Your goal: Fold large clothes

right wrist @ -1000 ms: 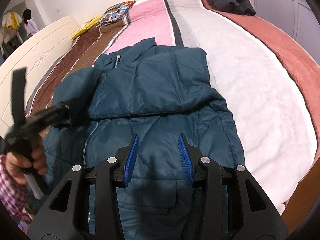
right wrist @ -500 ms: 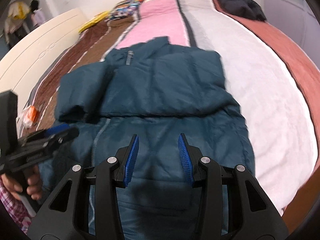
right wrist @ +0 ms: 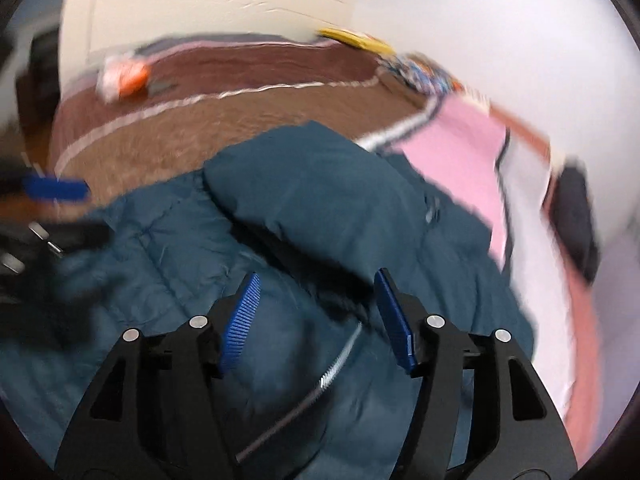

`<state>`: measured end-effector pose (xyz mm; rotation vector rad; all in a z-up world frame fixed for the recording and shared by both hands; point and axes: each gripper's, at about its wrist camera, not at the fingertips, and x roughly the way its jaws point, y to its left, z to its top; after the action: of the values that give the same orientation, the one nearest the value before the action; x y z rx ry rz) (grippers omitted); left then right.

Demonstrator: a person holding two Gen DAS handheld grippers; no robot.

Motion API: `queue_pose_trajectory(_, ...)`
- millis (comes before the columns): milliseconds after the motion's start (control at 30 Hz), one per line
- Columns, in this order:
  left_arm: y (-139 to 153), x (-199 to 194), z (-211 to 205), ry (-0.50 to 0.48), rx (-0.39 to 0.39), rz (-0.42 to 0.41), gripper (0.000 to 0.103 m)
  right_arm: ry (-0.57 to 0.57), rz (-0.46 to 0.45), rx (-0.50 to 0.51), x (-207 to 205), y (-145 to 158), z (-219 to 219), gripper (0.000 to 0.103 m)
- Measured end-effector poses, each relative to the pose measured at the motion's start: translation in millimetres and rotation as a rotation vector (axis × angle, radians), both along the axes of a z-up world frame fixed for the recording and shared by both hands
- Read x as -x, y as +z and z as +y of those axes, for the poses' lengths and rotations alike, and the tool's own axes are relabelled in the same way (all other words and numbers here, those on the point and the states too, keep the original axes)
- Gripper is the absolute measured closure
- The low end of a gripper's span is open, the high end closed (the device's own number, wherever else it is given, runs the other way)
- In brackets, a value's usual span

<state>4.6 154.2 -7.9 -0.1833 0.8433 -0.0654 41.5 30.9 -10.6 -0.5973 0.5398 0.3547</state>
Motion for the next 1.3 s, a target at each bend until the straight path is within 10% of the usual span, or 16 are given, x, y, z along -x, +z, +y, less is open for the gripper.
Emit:
queue_pose_trajectory(300, -7.3, 7.6, 31.2, 0.051, 0.056, -0.003, 0.042, 0.031, -0.1, 0.259, -40.9, -35.5, 58.1, 0.043)
queue_pose_trajectory(367, -6.9, 9.2, 34.6, 0.056, 0.066, -0.008, 0.042, 0.017, -0.07, 0.261, -51.9, -37.8, 58.4, 0.072)
queue_pose_trajectory(500, -7.8, 9.0, 38.0, 0.064, 0.075, -0.01, 0.042, -0.02, -0.025, 0.13, -58.3, -16.1, 41.7, 0.096)
queue_pose_trajectory(900, -1.3, 4.4, 18.0, 0.023, 0.061, -0.013, 0.042, -0.317, -0.007, -0.413, -43.8, 62.7, -100.3, 0.097)
queue_pose_trajectory(1300, 6.9, -6.8, -21.7, -0.045, -0.007, -0.011, 0.042, -0.608, 0.247, -0.699, -45.0, 3.2, -224.3, 0.097)
